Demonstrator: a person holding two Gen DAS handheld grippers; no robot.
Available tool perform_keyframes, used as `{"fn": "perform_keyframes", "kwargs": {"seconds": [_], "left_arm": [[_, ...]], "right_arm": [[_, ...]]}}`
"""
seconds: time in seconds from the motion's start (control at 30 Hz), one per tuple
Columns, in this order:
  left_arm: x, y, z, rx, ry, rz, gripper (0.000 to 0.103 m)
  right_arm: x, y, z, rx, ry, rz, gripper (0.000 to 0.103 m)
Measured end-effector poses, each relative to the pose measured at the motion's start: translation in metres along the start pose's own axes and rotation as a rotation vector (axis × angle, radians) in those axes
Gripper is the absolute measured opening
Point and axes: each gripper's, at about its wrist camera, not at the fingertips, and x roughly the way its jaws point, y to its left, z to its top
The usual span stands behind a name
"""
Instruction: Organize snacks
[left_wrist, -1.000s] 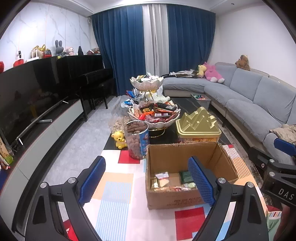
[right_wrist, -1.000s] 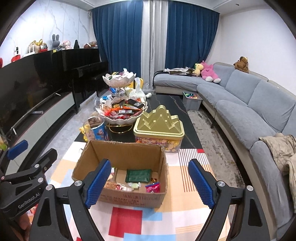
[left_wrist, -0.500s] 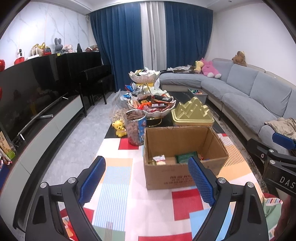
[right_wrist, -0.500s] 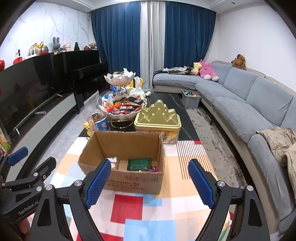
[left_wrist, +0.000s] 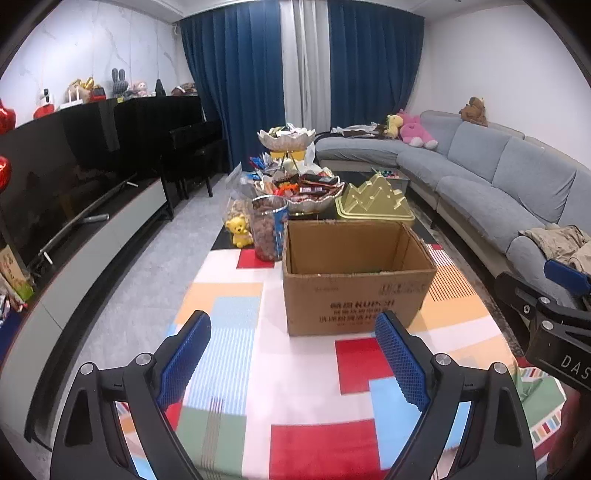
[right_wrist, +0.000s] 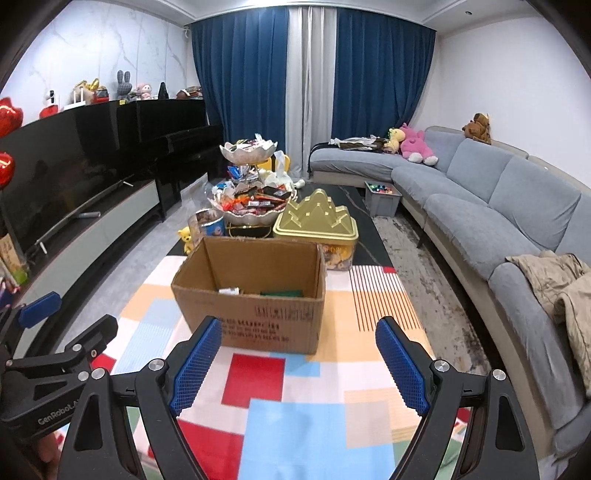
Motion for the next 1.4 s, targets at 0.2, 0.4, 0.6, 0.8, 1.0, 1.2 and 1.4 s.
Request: {"fn": "perform_keyframes", "kwargs": {"seconds": [0.2, 0.4, 0.6, 0.8, 1.0, 1.2, 1.4], "left_arm": [[-0.018, 0.001, -0.018, 0.006, 0.0, 0.011, 0.091], [-0.031, 0.004, -0.042, -0.023, 0.004, 0.037, 0.092], [-0.047, 0.007, -0.061, -0.031, -0.004, 0.067, 0.092], [-0.067, 0.009, -0.073, -0.052, -0.01, 0.073, 0.094], [-0.076, 0.005, -0.078, -0.041, -0.017, 0.068, 0.094], [-0.08, 0.004, -0.077, -0.036, -0.029, 0.066, 0.094], [-0.081, 0.004, -0.077, -0.032, -0.031, 0.066, 0.094]], "right_arm": [[-0.015, -0.001, -0.021, 0.01, 0.027, 0.005, 0.086], [-0.034, 0.001, -0.05, 0.028, 0.036, 0.0, 0.086], [-0.053, 0.003, -0.063, -0.001, 0.015, -0.003, 0.086], [-0.066, 0.0, -0.072, -0.011, 0.019, -0.016, 0.086], [-0.079, -0.005, -0.077, -0.007, 0.008, -0.018, 0.086], [-0.085, -0.005, -0.077, -0.007, -0.01, -0.021, 0.086], [-0.086, -0.006, -0.077, -0.007, -0.011, -0.02, 0.086]]}}
